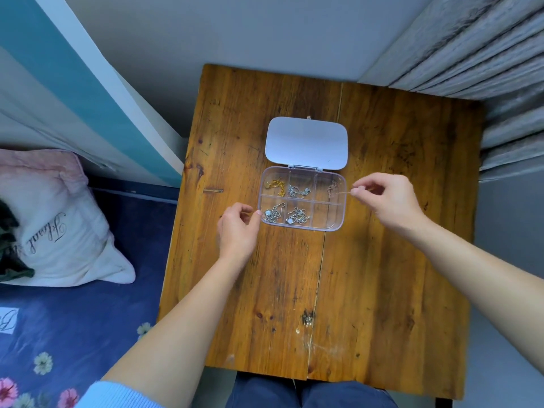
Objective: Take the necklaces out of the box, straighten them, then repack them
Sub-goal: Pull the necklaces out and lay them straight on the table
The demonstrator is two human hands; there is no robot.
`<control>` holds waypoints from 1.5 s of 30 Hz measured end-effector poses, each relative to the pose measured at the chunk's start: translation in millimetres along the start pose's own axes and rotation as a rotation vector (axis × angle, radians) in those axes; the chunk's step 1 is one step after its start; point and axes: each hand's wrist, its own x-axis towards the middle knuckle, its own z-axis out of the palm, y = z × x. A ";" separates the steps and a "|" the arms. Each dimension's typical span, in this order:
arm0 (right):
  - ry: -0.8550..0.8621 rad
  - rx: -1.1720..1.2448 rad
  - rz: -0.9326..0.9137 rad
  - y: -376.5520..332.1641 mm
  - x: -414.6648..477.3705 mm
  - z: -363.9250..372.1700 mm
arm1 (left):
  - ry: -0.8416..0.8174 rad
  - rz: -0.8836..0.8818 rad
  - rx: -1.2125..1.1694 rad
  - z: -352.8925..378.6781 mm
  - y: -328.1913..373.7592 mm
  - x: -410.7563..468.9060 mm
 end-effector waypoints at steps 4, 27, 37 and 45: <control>0.027 0.371 0.287 15.9 -22.1 -17.2 | -0.061 0.256 0.077 20.4 36.2 -5.1; -0.033 0.674 0.528 54.5 -73.7 -25.0 | -0.719 0.386 0.207 17.5 109.4 5.4; -0.006 0.677 0.601 6.5 -132.9 62.4 | -0.784 0.033 -0.053 -78.8 59.3 26.8; -0.163 0.484 0.626 -49.9 -204.8 193.2 | -0.550 0.299 0.382 -99.5 -12.1 63.0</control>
